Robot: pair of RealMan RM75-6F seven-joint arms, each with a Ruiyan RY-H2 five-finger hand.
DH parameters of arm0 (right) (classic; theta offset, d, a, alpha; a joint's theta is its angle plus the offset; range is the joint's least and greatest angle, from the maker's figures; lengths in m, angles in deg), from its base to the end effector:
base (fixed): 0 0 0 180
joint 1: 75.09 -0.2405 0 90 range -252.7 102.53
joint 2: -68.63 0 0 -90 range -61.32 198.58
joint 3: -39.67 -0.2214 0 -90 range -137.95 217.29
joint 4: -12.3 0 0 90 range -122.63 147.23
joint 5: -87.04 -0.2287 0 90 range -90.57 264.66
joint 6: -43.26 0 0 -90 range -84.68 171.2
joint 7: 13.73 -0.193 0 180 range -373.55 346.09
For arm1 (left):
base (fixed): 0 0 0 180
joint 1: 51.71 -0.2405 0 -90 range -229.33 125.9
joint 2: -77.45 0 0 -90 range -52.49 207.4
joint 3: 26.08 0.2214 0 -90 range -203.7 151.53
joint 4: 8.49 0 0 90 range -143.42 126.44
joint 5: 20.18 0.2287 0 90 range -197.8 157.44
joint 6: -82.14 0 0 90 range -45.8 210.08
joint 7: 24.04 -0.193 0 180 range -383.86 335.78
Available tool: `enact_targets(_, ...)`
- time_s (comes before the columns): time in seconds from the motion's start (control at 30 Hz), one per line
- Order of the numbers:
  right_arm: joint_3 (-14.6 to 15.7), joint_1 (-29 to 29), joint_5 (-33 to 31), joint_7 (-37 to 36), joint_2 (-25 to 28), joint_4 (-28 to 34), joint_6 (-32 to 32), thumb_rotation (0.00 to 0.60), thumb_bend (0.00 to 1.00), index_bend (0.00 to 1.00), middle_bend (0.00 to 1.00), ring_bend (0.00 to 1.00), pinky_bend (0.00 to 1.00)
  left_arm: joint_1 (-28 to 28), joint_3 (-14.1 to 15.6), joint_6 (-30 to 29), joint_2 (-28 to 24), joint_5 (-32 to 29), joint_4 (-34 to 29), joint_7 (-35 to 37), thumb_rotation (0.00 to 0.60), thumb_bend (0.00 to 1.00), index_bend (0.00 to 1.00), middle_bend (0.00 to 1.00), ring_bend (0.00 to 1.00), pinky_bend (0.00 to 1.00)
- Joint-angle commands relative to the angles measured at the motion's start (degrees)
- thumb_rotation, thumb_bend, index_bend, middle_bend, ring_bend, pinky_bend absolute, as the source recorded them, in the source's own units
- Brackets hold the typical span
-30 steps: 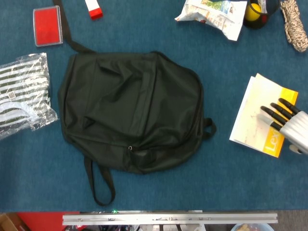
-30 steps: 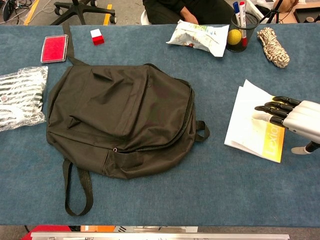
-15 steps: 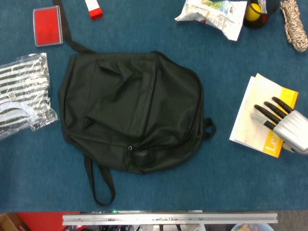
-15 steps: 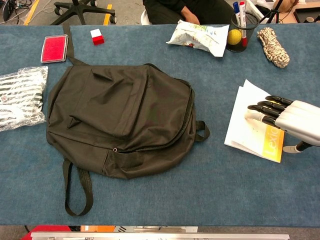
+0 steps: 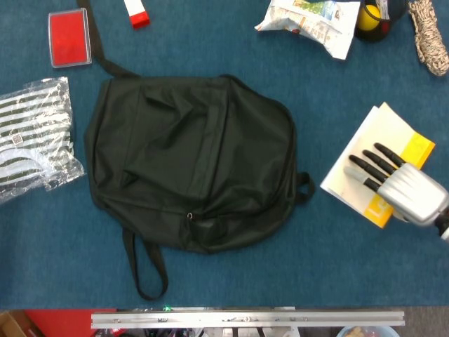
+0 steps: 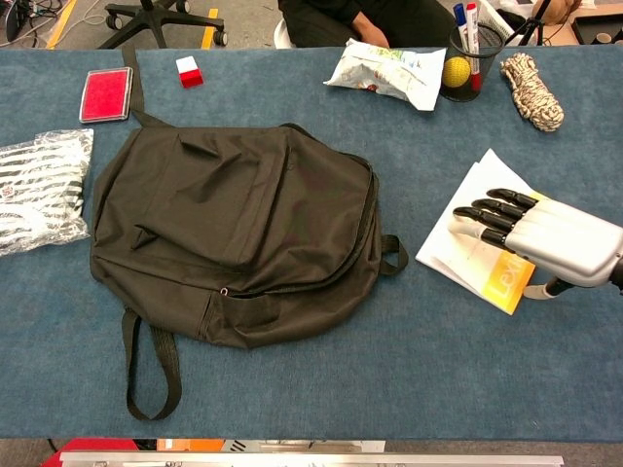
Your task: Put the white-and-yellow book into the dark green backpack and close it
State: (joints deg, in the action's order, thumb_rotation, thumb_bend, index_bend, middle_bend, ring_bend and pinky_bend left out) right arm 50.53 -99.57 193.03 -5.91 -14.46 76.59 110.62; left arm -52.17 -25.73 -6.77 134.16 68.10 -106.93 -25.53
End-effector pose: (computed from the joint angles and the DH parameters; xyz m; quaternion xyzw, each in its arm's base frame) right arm -0.2673 -0.2456 -0.0413 0.8820 -0.1780 0.2502 0.3576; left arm -0.2901 0.1891 0.1526 -0.5948 -0.3887 -0.3571 0.6063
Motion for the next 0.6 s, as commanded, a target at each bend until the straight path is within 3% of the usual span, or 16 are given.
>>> enact_targets(0.03, -0.6, -0.3, -0.4, 0.5, -1.0, 0.3, -0.3, 0.600, 0.00, 0.00, 0.04, 0.00, 0.03, 0.0, 0.1, 0.1, 0.0, 0.1, 0.2, 0.1, 0.600, 0.21, 0.35, 0.35, 0.33, 0.27)
enact_targets(0.6, -5.0, -2.8, -4.4, 2.5, -6.0, 2.1, -2.8, 0.600, 0.02, 0.00, 0.05, 0.00, 0.03, -0.6, 0.6, 0.1, -0.7, -0.1, 0.9, 1.6, 0.600, 0.21, 0.35, 0.35, 0.33, 0.27)
